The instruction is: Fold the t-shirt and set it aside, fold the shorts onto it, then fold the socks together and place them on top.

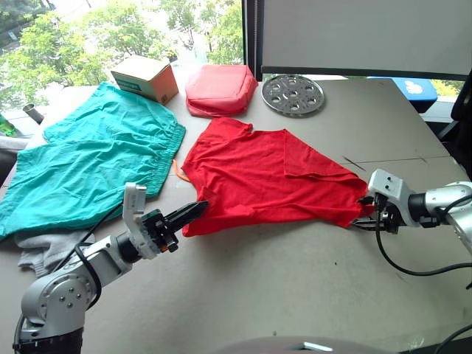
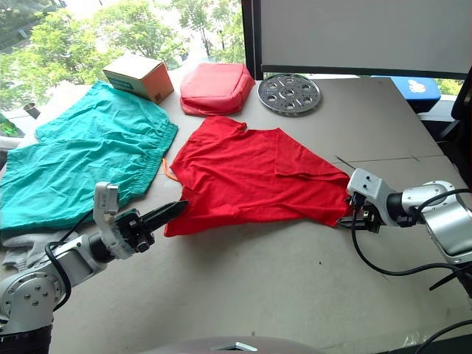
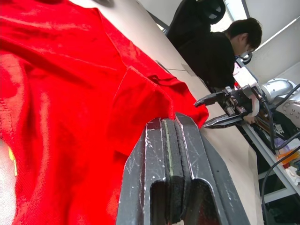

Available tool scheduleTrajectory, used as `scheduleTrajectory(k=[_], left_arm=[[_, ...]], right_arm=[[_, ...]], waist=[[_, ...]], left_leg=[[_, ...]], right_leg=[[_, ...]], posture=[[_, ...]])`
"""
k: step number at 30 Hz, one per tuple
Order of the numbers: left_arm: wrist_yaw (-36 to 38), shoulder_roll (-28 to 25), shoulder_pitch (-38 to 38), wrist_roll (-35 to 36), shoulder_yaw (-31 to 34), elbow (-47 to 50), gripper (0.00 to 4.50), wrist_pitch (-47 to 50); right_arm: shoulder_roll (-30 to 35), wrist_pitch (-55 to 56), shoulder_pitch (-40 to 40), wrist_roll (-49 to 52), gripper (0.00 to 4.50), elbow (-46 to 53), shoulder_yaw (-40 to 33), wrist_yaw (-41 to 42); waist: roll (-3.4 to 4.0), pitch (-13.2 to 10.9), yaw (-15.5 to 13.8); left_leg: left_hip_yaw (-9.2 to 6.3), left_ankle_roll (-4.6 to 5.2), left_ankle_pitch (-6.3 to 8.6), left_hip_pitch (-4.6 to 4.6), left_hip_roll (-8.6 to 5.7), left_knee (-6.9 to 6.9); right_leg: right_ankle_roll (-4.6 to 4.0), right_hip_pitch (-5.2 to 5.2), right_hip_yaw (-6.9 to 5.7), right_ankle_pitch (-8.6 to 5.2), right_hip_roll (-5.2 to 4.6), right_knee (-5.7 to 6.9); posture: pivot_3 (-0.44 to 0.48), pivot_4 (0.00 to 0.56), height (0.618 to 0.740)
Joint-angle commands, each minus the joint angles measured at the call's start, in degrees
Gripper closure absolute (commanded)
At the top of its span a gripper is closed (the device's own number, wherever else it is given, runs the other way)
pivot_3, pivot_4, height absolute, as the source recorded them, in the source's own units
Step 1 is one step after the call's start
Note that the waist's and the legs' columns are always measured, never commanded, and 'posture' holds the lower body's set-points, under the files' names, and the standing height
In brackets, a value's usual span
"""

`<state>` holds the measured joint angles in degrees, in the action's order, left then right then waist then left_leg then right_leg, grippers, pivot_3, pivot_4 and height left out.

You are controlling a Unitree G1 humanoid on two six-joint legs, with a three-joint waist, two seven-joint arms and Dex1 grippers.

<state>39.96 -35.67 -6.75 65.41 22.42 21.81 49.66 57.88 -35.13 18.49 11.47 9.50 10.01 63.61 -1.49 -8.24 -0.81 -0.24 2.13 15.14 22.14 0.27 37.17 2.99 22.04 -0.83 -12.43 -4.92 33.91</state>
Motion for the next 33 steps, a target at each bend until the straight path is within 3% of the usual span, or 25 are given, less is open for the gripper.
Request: scheduleTrajectory(k=[1, 10, 17, 25, 33], left_arm=[[1.24, -0.84, 0.86, 0.21, 0.53, 0.59, 4.50, -0.81], [0.68, -0.52, -0.79, 0.64, 1.35, 2.12, 4.50, -1.03], [0.33, -0.54, -1.20, 0.81, 1.68, 2.37, 4.50, -1.19], [0.19, -0.36, -1.66, 0.71, 1.56, 2.82, 4.50, -1.46], [-0.20, 0.14, -2.76, 0.87, 1.38, 3.80, 4.50, -1.88]], right_arm=[[2.33, 5.53, 2.14, -2.32, 1.31, -1.53, 1.16, 4.03], [2.73, 23.95, 4.69, -13.42, 1.31, -8.34, 6.21, 5.96], [0.20, 35.92, 8.43, -16.64, 1.31, -12.51, 6.73, 6.24], [2.24, 36.69, 10.04, -13.76, 1.31, -11.78, 6.76, 16.06], [1.95, 39.40, 10.65, -15.77, 1.31, -13.78, 6.67, 17.13]], waist=[[-0.01, 0.00, 0.01], [0.01, -0.01, 0.03], [0.03, -0.02, -0.01], [0.08, -0.05, -0.04], [0.09, -0.06, 0.08]], left_leg=[[0.00, 0.00, 0.00, 0.00, 0.00, 0.00], [0.04, 0.00, -0.01, -0.03, 0.00, 0.00], [0.03, -0.01, -0.01, -0.17, 0.01, 0.00], [0.00, -0.02, -0.01, -0.19, 0.01, 0.01], [0.02, -0.02, -0.01, -0.24, 0.02, 0.01]], right_leg=[[0.00, 0.00, -0.01, 0.00, 0.02, 0.00], [0.01, -0.01, 0.01, 0.00, 0.04, 0.01], [0.02, -0.18, 0.00, -0.01, 0.07, 0.02], [0.01, -0.23, -0.01, -0.01, 0.06, 0.01], [0.01, -0.25, 0.02, 0.00, 0.03, 0.02]], posture=[[0.000, 0.150, 0.740], [0.000, 0.150, 0.740], [0.000, 0.150, 0.740], [0.000, 0.150, 0.740], [0.000, 0.150, 0.740]])
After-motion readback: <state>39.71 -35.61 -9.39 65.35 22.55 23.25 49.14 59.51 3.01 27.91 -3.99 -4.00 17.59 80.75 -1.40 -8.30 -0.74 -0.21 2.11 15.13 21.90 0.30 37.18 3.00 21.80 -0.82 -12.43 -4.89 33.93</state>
